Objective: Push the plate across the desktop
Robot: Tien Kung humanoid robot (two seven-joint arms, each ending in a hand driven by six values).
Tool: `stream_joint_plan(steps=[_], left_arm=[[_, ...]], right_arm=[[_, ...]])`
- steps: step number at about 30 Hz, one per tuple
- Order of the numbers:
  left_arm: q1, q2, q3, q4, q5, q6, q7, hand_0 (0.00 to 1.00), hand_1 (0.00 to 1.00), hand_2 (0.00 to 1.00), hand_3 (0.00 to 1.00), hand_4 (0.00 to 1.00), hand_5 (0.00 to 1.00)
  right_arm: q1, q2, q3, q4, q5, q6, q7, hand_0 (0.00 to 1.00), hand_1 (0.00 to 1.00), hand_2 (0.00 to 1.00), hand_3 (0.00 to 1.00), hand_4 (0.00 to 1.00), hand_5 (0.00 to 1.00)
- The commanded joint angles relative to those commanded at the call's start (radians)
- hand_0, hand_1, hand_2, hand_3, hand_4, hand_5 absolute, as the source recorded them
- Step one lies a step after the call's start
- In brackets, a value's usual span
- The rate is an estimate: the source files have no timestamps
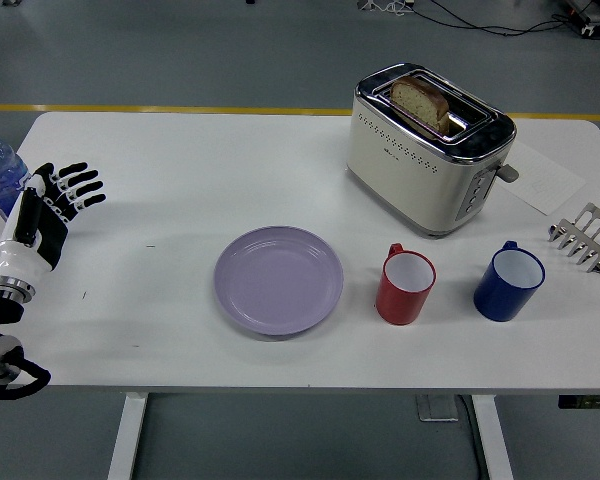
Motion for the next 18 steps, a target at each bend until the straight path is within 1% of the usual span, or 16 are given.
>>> stream_joint_plan(steps=[5,10,12,14,15,18], left_arm=[[0.026,0.012,-0.083,0.032,-0.034,-0.033,0.032,0.559,0.634,0.64,0.591,0.458,0.929],[0.039,0.026,-0.171,0.068,-0.083,-0.077,0.084,0.559,0.634,0.64,0.591,0.458,0.929],[0.042,0.032,-0.192,0.081,-0.106,-0.095,0.107,0.562,0.638,0.644,0.6,0.461,0.931],[0.044,0.035,-0.199,0.09,-0.125,-0.106,0.12,0.562,0.638,0.644,0.6,0.461,0.931],[0.047,0.037,-0.201,0.099,-0.149,-0.113,0.128,0.562,0.638,0.644,0.6,0.461,0.931],[0.049,0.038,-0.202,0.107,-0.17,-0.118,0.132,0.568,0.643,0.648,0.607,0.465,0.937]], right_arm=[[0.0,0.002,0.006,0.0,-0.007,0.0,-0.002,0.639,0.62,0.657,0.585,0.377,0.179],[0.0,0.002,0.011,0.0,-0.014,0.0,-0.004,0.639,0.62,0.657,0.585,0.377,0.179],[0.0,0.002,0.011,0.0,-0.014,-0.001,-0.004,0.639,0.621,0.657,0.585,0.378,0.179],[-0.001,0.002,0.011,0.0,-0.013,-0.001,-0.004,0.639,0.621,0.657,0.585,0.378,0.179],[-0.001,0.002,0.011,0.0,-0.014,-0.001,-0.004,0.639,0.621,0.657,0.585,0.378,0.179],[-0.001,0.002,0.011,0.0,-0.014,-0.001,-0.004,0.639,0.62,0.658,0.586,0.377,0.179]])
